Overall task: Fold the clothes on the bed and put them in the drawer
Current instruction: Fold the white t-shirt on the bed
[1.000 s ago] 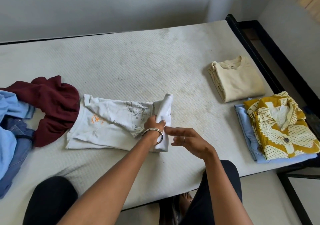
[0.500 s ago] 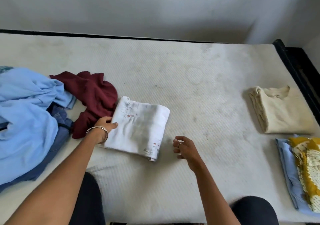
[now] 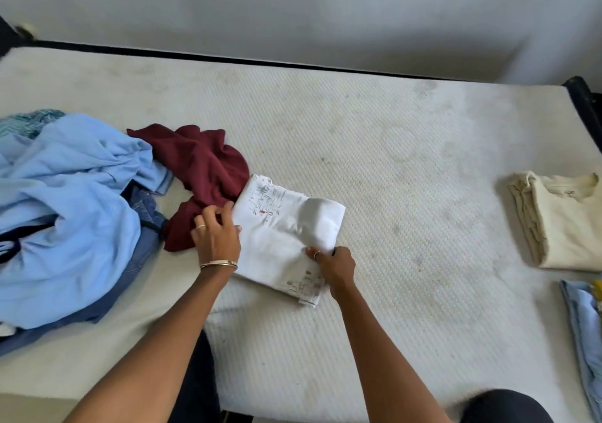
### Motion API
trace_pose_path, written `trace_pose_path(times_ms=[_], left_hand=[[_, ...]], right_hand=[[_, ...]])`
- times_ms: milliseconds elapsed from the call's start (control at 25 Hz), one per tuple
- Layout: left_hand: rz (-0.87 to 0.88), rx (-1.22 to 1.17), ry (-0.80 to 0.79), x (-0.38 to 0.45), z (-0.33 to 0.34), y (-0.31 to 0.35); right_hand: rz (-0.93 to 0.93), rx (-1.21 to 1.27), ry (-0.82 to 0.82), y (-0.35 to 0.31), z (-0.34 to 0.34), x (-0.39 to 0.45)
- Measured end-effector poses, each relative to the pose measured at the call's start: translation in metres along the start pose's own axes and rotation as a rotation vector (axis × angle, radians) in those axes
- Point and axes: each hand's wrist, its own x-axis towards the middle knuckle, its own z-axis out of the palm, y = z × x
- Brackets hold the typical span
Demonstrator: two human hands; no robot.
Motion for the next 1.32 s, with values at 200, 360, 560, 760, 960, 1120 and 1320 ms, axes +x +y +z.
trace_pose_path(times_ms=[200, 360, 560, 760, 960, 1120, 1320], left_hand=[[0.164, -0.157, -0.634, -0.027, -0.001, 0.033], [-0.645, -1.093, -0.677, -0.019, -0.042, 0.079], [-0.87, -1.829, -0.837, -0.031, -0.05, 0.11], [-0.88, -1.491, -0.933, -0.054, -0.035, 0.094], [-0.81, -1.307, -1.038, -0.095, -0.024, 0.074], [-0.613, -1.03, -0.746, -0.11, -0.009, 0.097], [-0.625, -0.706, -0.674, -0.118, -0.01, 0.126]], right_hand=[[-0.13, 0.167, -0.173, -0.024, -0.011, -0.023], [-0.51, -0.114, -0.158, -0.082, -0.045, -0.063], [-1.077, -1.221, -0.066, -0.129, -0.093, -0.129], [-1.181, -1.481, -0.013, -0.013, -0.095, -0.143], [-0.561, -1.029, -0.417, 0.073, -0.116, -0.107], [-0.266, -0.546, 0.209, 0.069, -0.125, -0.086], [0.126, -0.55, 0.188, 0.083, -0.105, -0.089]])
